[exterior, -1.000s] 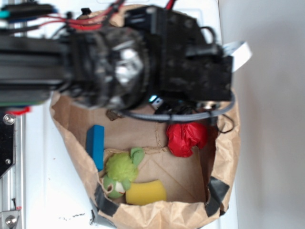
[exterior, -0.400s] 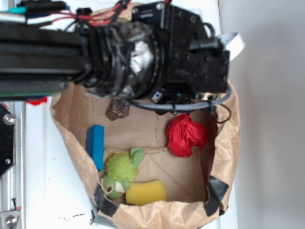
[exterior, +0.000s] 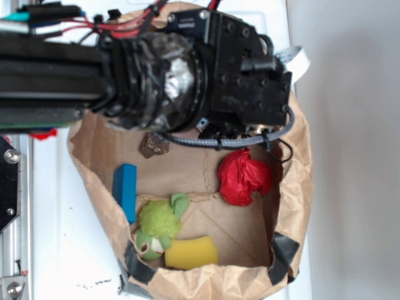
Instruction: Grab the blue cloth.
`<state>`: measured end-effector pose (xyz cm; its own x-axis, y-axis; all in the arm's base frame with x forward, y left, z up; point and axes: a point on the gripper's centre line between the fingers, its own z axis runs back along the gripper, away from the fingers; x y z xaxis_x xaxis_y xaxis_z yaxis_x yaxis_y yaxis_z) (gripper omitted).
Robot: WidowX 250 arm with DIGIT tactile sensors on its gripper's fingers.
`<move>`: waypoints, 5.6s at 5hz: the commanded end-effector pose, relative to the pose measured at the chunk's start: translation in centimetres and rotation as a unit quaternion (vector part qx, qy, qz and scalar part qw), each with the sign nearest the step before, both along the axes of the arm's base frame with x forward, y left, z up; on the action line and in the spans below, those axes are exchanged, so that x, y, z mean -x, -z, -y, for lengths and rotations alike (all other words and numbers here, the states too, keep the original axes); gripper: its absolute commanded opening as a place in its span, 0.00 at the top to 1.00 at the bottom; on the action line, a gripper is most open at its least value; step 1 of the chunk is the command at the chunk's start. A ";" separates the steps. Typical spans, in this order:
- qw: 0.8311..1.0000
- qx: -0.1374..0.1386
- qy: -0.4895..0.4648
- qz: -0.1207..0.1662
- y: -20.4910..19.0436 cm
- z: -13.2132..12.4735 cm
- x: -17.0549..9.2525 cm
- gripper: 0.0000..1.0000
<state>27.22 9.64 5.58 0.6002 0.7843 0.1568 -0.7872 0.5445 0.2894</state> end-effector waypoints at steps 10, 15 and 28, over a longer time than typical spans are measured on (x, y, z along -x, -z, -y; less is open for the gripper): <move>0.995 -0.091 -0.025 0.021 2.2 0.4 6.5 1.00; 0.993 -0.004 0.104 0.058 -3.8 0.5 -2.0 1.00; 0.892 0.135 0.422 0.092 -12.6 7.7 2.8 1.00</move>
